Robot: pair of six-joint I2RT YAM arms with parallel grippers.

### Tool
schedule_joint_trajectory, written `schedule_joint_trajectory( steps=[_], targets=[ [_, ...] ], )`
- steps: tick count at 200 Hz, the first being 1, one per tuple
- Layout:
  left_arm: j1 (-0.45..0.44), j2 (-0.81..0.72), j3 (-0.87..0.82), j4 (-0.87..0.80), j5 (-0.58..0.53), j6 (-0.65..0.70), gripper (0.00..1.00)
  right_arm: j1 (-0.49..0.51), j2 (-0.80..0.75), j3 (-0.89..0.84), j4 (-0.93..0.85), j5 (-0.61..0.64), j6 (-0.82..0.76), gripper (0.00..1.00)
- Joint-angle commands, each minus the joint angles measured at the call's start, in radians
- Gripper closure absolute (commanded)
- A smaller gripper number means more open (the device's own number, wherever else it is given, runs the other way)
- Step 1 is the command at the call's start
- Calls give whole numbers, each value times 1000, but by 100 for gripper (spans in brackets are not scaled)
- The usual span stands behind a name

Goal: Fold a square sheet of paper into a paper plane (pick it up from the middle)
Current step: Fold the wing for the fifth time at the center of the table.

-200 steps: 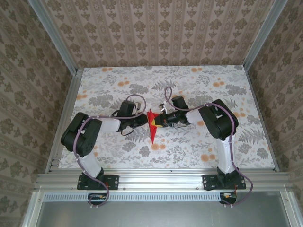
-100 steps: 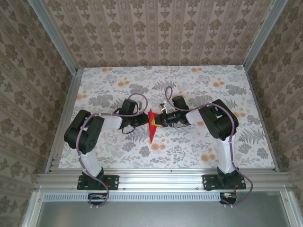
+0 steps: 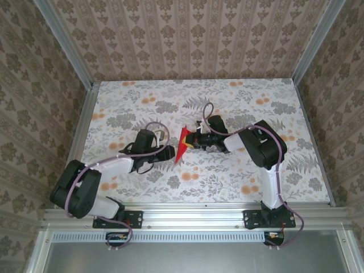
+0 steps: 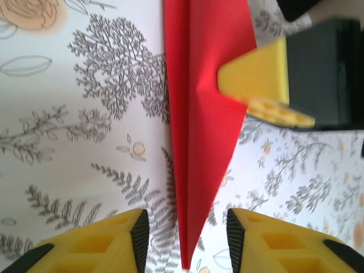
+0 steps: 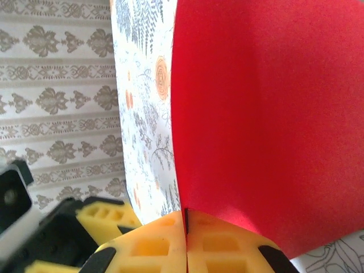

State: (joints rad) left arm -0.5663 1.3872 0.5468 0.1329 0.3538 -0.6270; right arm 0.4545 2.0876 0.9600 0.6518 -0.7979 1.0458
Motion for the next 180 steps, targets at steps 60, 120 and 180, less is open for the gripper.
schedule_joint_trajectory(
  steps=[60,120,180],
  targets=[
    [-104,18,55,-84,-183,229,57,6,-25,17,9,46,87,93],
    [-139,86,80,-60,-212,236,69,6,-26,23,9,40,98,93],
    [-159,127,90,-59,-276,247,81,6,-24,25,3,40,97,93]
  ],
)
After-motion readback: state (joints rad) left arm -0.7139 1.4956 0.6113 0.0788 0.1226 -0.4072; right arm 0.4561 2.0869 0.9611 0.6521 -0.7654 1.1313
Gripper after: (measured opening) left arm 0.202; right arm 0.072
